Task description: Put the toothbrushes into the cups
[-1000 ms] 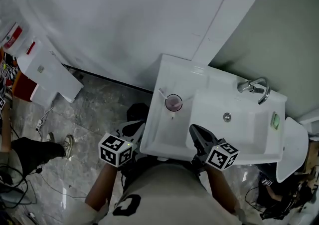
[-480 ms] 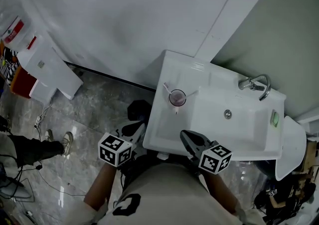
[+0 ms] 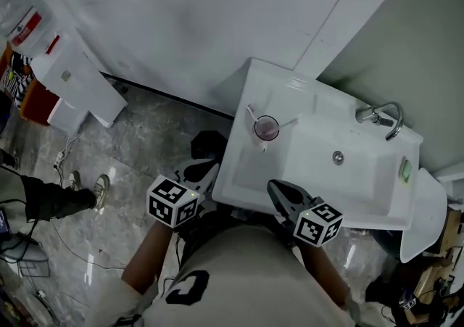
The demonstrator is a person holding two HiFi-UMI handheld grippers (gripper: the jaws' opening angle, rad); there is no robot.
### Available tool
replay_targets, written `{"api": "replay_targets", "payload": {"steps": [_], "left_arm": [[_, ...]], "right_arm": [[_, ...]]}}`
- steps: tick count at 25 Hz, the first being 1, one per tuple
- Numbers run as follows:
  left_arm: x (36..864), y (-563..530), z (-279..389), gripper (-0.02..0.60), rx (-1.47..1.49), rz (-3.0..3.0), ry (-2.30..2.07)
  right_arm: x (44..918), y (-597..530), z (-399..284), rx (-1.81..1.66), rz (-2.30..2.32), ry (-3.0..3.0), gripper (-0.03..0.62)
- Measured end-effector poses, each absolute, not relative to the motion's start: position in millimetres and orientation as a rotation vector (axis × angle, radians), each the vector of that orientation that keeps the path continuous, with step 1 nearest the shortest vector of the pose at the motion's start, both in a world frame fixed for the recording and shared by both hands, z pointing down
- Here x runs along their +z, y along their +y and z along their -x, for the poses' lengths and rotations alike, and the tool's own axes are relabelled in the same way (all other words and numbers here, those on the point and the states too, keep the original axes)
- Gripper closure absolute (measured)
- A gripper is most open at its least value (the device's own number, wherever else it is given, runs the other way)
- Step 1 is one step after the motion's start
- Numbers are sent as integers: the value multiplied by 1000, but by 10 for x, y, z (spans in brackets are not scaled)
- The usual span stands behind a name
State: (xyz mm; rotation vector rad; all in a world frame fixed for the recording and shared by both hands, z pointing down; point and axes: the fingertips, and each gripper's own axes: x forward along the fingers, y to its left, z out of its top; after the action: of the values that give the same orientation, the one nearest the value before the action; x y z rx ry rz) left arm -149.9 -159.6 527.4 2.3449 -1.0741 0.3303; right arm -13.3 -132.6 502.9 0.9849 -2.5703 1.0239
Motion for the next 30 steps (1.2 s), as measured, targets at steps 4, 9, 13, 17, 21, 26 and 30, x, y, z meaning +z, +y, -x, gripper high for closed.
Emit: {"api": "replay_targets", "payload": {"steps": [4, 9, 13, 17, 21, 26, 30], "left_arm": [[5252, -1584, 1476, 561, 339, -2345, -1081], [5190, -1578, 1267, 561, 336, -2353, -1070], [5145, -1541, 1048, 561, 347, -2369, -1048], [5115, -1468, 855, 561, 368, -2380, -1027], [5129, -1385, 658, 561, 396, -2386, -1009], [5084, -1293, 473, 561, 419, -2397, -1013], [4992, -1271, 417, 561, 557, -2500, -1029]], "right_arm": [[5043, -1331, 45, 981, -1006, -2557, 585], [4984, -1318, -106, 991, -1000, -2592, 585], [4961, -1275, -246, 981, -997, -2601, 585], [4957, -1189, -377, 1014, -983, -2615, 585], [4951, -1102, -534, 1035, -977, -2632, 585], [4948, -1026, -717, 1067, -966, -2651, 585], [4900, -960, -802, 1047, -952, -2666, 585]]}}
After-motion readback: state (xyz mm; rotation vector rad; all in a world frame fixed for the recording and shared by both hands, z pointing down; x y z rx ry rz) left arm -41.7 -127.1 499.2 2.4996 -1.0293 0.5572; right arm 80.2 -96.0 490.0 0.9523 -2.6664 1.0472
